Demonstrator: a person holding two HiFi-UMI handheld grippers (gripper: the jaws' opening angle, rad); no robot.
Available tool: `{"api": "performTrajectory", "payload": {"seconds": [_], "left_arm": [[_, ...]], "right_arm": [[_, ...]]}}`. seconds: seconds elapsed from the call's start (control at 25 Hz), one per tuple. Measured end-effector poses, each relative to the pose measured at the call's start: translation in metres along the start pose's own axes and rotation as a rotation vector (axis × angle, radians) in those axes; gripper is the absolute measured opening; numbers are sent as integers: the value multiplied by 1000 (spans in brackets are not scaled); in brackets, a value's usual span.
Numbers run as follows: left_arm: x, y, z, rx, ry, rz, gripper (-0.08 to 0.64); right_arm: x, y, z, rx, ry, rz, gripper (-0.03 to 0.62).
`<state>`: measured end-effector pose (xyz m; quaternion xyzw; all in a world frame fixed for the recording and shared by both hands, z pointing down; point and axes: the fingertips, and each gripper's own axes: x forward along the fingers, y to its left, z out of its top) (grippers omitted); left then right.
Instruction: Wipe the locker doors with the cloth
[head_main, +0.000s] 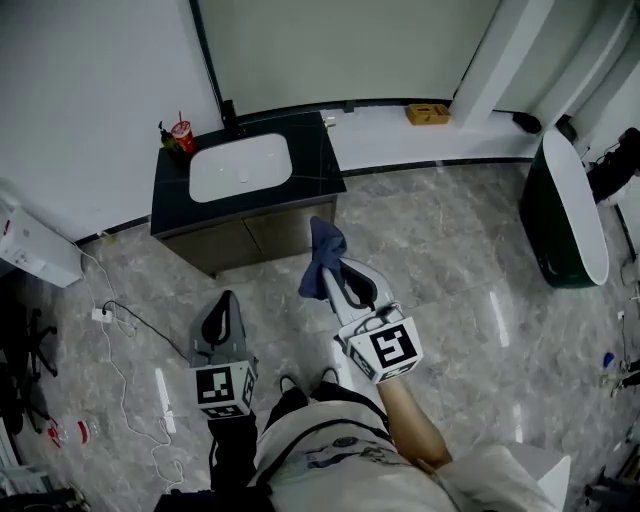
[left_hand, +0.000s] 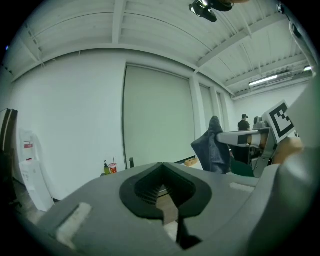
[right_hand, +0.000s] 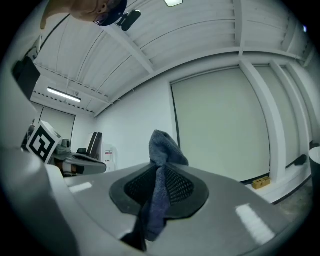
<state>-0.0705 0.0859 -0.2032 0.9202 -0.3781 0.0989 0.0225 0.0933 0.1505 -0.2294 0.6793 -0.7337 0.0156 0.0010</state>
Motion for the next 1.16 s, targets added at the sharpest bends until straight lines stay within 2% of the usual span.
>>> {"api": "performTrajectory", "payload": {"seconds": [0.12, 0.44, 1.16], "left_arm": [[-9, -15, 12, 14, -16, -37, 2], [-19, -21, 25, 30, -51, -64, 2], [-12, -23, 25, 18, -51, -70, 2]], "right_arm": [[-12, 4, 16, -5, -6, -41, 52], [-29, 13, 28, -27, -35, -58, 49], [-20, 15, 29, -43, -31, -38, 49]]}}
